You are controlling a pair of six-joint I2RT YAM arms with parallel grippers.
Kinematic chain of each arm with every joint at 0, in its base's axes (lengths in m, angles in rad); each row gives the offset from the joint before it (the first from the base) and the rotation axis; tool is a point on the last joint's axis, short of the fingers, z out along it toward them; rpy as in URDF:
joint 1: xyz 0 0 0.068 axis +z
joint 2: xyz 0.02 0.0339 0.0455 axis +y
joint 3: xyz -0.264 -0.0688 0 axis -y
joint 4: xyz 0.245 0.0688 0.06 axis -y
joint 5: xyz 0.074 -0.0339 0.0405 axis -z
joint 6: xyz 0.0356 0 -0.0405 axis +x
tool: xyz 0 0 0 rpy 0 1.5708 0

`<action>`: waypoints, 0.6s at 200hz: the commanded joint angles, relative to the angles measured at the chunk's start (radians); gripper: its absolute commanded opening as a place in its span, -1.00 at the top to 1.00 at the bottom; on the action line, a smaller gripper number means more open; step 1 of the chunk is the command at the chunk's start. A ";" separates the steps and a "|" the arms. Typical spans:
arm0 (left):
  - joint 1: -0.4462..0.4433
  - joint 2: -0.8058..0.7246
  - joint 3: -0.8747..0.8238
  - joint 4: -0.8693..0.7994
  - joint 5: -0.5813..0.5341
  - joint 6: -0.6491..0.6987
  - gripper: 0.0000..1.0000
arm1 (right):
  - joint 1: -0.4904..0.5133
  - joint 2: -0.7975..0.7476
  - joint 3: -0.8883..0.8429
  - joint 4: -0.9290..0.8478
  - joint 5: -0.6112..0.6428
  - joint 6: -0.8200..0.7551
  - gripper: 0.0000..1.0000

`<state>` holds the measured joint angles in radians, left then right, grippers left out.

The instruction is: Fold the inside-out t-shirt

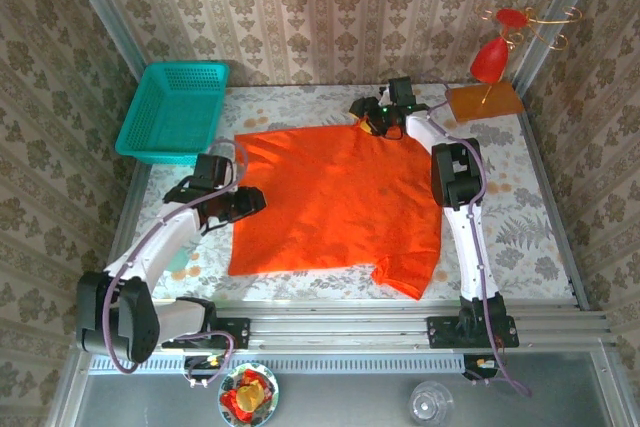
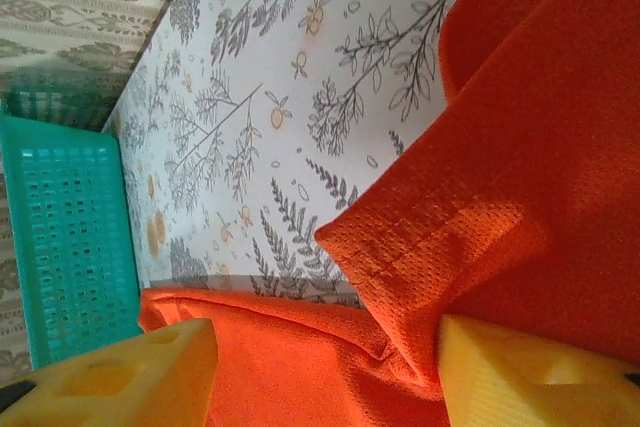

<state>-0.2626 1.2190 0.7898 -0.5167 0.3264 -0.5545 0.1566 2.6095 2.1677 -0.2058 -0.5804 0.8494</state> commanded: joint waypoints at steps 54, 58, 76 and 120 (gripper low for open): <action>0.002 0.012 0.010 -0.025 -0.037 0.010 0.13 | -0.058 0.085 0.121 -0.167 0.311 0.071 -0.24; 0.002 0.014 0.010 -0.026 -0.034 0.010 0.12 | -0.060 0.081 0.124 -0.172 0.321 0.071 -0.24; 0.003 0.022 0.005 -0.033 -0.033 0.016 0.14 | -0.063 0.049 0.129 -0.185 0.357 0.073 -0.23; 0.002 0.026 -0.029 -0.069 -0.098 0.024 0.35 | -0.049 -0.082 0.111 -0.114 0.241 0.037 -0.24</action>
<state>-0.2623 1.2373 0.7826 -0.5362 0.2840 -0.5480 0.0971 2.6366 2.2784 -0.2878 -0.3225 0.9131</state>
